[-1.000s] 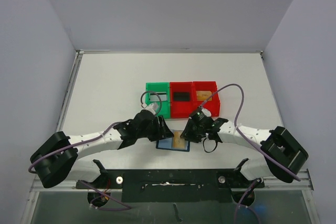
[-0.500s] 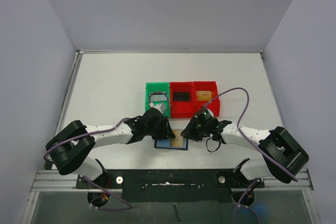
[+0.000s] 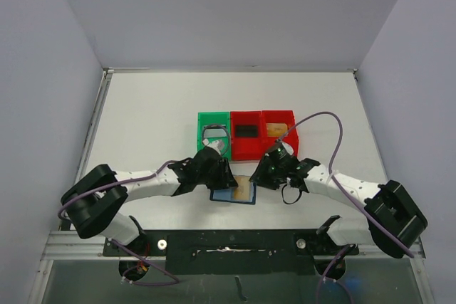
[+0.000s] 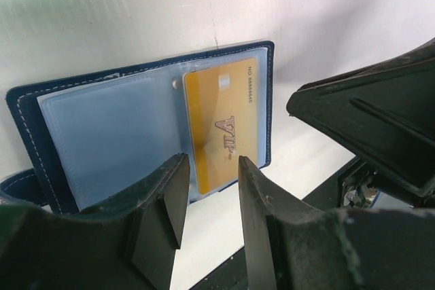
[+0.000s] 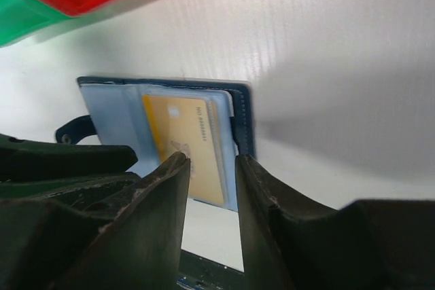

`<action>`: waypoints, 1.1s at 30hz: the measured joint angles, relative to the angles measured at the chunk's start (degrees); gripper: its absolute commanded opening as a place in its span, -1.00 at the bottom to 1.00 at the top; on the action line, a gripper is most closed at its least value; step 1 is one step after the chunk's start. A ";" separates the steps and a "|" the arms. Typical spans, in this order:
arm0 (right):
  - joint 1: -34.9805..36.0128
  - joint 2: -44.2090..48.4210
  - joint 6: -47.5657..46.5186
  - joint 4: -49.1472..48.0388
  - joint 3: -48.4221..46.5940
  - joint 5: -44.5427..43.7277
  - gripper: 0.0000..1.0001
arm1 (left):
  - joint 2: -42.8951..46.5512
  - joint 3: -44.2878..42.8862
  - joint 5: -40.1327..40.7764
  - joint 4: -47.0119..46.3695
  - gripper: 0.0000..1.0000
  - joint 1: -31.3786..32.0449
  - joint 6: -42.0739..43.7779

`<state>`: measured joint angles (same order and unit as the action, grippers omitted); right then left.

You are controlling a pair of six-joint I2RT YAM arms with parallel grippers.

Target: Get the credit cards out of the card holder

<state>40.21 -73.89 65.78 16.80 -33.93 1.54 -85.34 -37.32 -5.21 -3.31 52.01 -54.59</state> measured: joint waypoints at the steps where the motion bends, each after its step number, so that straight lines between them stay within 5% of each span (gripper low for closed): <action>1: 0.00 0.70 -0.35 0.39 -0.31 -0.04 -0.30 | 0.24 0.00 0.02 0.00 -0.31 0.02 0.04; 23: 3.69 -5.68 2.01 -4.07 -0.66 1.60 -0.42 | 6.58 3.23 -1.60 0.11 -0.20 -0.81 2.60; 33: 3.72 -5.49 0.00 2.86 -3.26 -1.18 -0.37 | 5.77 3.21 -2.47 2.01 -0.21 -1.11 2.71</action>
<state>43.92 -79.37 65.78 19.66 -37.19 0.36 -79.57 -34.11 -7.68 -1.30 50.89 -51.88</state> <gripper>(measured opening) 0.316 0.396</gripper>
